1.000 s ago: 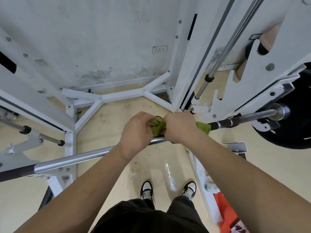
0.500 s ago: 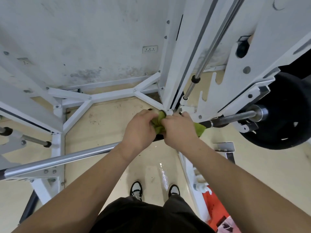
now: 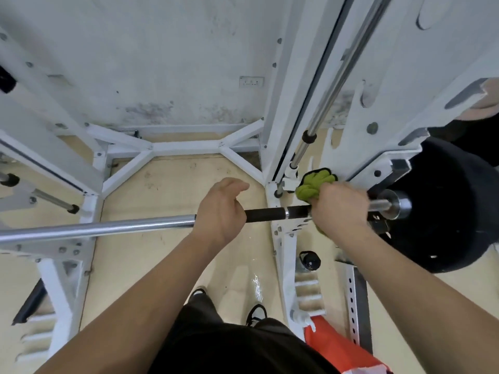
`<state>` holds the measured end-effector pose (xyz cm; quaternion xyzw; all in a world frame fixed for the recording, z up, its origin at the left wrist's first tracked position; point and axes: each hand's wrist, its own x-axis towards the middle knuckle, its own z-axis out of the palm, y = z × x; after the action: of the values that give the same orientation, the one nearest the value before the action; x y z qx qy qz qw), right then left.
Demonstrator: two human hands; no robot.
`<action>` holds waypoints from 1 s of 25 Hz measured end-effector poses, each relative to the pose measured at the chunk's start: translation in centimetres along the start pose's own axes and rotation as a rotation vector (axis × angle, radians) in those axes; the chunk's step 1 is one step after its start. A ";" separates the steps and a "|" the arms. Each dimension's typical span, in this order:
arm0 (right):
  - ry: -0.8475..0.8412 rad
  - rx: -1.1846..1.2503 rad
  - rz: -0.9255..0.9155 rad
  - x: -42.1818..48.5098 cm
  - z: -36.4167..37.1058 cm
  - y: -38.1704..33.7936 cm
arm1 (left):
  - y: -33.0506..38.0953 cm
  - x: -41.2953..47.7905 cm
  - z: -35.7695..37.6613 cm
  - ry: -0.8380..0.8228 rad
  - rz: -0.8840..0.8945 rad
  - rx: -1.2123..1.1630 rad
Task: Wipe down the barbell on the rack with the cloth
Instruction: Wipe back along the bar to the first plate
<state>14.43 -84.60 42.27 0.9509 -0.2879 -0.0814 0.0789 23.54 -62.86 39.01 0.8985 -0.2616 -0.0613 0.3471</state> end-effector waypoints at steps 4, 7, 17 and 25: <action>0.024 0.180 -0.295 -3.2 -1.9 -11.1 | -1.8 -1.4 -3.2 0.145 -0.061 0.040; 0.114 0.264 -0.487 -6.0 -2.3 -17.0 | -4.1 -1.5 -6.4 0.226 -0.151 0.039; 0.241 0.172 -0.708 -5.8 1.8 -7.0 | -3.3 -0.9 -3.7 0.137 -0.054 0.055; 0.120 0.209 -0.192 -4.1 0.5 -6.5 | -2.1 -4.2 -1.3 0.187 -0.099 -0.056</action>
<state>14.44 -77.03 40.99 0.9803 -0.1971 -0.0012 -0.0117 21.21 -58.67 38.35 0.9021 -0.1818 -0.0016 0.3914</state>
